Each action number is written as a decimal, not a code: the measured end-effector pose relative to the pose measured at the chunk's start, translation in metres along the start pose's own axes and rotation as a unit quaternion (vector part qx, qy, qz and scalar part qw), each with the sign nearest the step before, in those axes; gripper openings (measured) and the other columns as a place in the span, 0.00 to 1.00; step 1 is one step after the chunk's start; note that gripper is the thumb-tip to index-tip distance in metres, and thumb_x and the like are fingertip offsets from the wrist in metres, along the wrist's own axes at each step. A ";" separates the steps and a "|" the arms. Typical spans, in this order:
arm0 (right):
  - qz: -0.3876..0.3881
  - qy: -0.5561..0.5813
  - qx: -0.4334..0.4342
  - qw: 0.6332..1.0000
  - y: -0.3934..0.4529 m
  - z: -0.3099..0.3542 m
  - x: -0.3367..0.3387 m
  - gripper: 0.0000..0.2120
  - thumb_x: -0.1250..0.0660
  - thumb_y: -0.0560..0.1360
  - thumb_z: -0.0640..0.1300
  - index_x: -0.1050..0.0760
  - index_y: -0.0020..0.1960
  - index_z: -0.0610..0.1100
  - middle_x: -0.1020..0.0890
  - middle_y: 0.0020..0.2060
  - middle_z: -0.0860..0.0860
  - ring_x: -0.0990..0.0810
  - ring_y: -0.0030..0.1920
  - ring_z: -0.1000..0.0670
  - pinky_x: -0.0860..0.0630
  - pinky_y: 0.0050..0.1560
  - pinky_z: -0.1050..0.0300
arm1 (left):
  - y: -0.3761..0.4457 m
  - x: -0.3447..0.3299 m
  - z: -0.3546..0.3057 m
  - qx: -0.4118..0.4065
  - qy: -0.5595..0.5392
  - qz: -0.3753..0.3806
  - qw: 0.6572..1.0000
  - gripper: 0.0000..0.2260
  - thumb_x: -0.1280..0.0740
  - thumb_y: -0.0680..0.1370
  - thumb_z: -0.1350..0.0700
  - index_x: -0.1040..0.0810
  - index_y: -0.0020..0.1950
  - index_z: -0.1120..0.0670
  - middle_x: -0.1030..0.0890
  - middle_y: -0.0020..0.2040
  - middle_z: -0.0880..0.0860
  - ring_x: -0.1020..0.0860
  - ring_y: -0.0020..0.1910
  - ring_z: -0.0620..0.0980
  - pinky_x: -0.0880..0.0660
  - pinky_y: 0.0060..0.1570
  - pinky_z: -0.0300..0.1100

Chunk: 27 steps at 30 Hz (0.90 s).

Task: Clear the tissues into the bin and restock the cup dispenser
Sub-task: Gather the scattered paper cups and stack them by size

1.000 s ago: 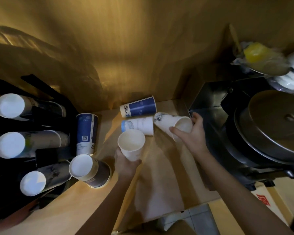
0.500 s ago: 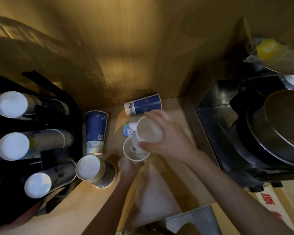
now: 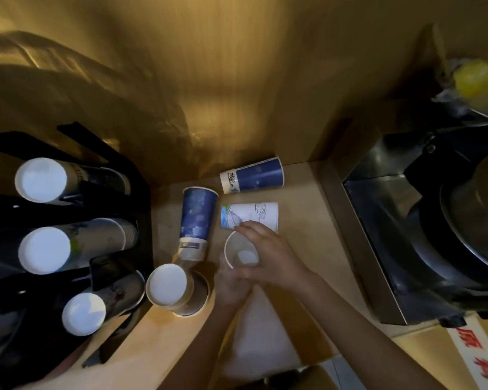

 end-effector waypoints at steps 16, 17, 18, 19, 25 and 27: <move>-0.118 0.197 -0.185 0.955 0.052 -0.082 0.033 0.45 0.23 0.63 0.42 0.45 0.73 0.41 0.35 0.70 0.42 0.36 0.70 0.42 0.36 0.69 0.47 | -0.016 0.031 -0.036 -0.059 -0.059 -0.061 0.995 0.35 0.21 0.55 0.47 0.37 0.55 0.35 0.25 0.52 0.39 0.26 0.49 0.34 0.33 0.41 0.22; -0.083 0.145 -0.187 0.968 0.056 -0.091 0.029 0.49 0.22 0.62 0.44 0.48 0.74 0.42 0.38 0.72 0.41 0.40 0.71 0.41 0.39 0.70 0.47 | -0.015 0.030 -0.035 -0.058 -0.060 -0.063 0.995 0.36 0.20 0.55 0.48 0.36 0.55 0.34 0.26 0.52 0.37 0.27 0.47 0.30 0.32 0.41 0.21; -0.044 0.093 -0.183 0.978 0.059 -0.097 0.024 0.52 0.21 0.61 0.46 0.50 0.74 0.42 0.40 0.73 0.42 0.43 0.73 0.40 0.41 0.70 0.47 | -0.014 0.030 -0.034 -0.055 -0.058 -0.066 0.995 0.36 0.19 0.55 0.49 0.36 0.55 0.34 0.26 0.51 0.36 0.27 0.47 0.27 0.32 0.41 0.19; -0.011 0.046 -0.173 0.984 0.060 -0.102 0.018 0.53 0.21 0.61 0.47 0.51 0.74 0.42 0.43 0.74 0.42 0.45 0.73 0.40 0.43 0.71 0.48 | -0.014 0.031 -0.034 -0.053 -0.055 -0.066 0.995 0.36 0.19 0.56 0.49 0.36 0.55 0.35 0.26 0.51 0.37 0.27 0.47 0.26 0.33 0.40 0.19; -0.005 -0.013 -0.105 0.994 0.056 -0.107 0.009 0.41 0.23 0.62 0.44 0.38 0.70 0.43 0.31 0.67 0.42 0.35 0.68 0.43 0.38 0.67 0.53 | -0.018 0.035 -0.042 -0.059 -0.085 -0.064 0.993 0.33 0.22 0.55 0.46 0.34 0.54 0.38 0.25 0.52 0.38 0.24 0.50 0.30 0.30 0.44 0.22; -0.006 -0.005 -0.106 0.994 0.051 -0.110 0.010 0.40 0.23 0.60 0.45 0.36 0.68 0.42 0.28 0.64 0.42 0.32 0.65 0.43 0.35 0.64 0.53 | -0.021 0.038 -0.048 -0.064 -0.099 -0.063 0.991 0.31 0.25 0.54 0.44 0.34 0.53 0.39 0.25 0.51 0.38 0.25 0.49 0.29 0.30 0.44 0.22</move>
Point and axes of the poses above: each hand's wrist, its own y-axis towards the middle knuckle, its own x-axis out of the back of the hand, z = x × y, the point moved 5 cm from there along y, towards the middle knuckle
